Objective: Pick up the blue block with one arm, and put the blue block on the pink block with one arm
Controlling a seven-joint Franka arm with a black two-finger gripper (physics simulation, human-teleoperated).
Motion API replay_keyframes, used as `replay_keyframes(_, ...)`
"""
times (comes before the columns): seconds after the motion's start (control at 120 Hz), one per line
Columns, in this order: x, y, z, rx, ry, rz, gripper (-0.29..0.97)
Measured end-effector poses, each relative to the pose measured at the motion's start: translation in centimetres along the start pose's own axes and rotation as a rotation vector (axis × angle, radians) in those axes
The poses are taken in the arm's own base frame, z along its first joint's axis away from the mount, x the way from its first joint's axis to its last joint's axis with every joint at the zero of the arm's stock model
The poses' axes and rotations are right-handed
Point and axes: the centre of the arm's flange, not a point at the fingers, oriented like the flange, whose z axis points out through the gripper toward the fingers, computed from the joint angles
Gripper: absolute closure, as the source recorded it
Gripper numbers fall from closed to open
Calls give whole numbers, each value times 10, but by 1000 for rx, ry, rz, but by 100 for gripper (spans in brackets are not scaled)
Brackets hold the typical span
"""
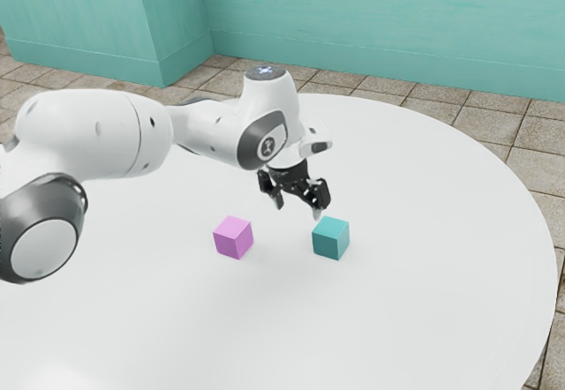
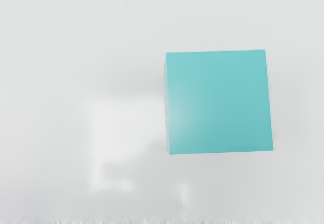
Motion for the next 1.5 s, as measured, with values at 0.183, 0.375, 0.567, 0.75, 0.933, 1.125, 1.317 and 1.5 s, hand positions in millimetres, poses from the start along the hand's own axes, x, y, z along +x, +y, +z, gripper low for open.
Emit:
replay_keyframes(0.183, 8, 30, 9, 6, -14, 34, 2)
replay_keyframes(0.375, 15, 54, 24, -4, -39, 47, 2)
replay_keyframes(0.567, 21, 41, 36, 10, -97, 13, 2)
replay_keyframes(0.75, 45, 43, 36, -3, -75, 15, 2)
replay_keyframes(0.933, 50, 35, 46, -27, -94, 20, 2)
replay_keyframes(1.125, 48, 31, 61, -14, -116, 25, 2)
replay_keyframes(1.317, 48, 30, 72, -9, -128, 27, 2)
replay_keyframes(1.5, 51, 32, 68, -12, -115, 30, 2)
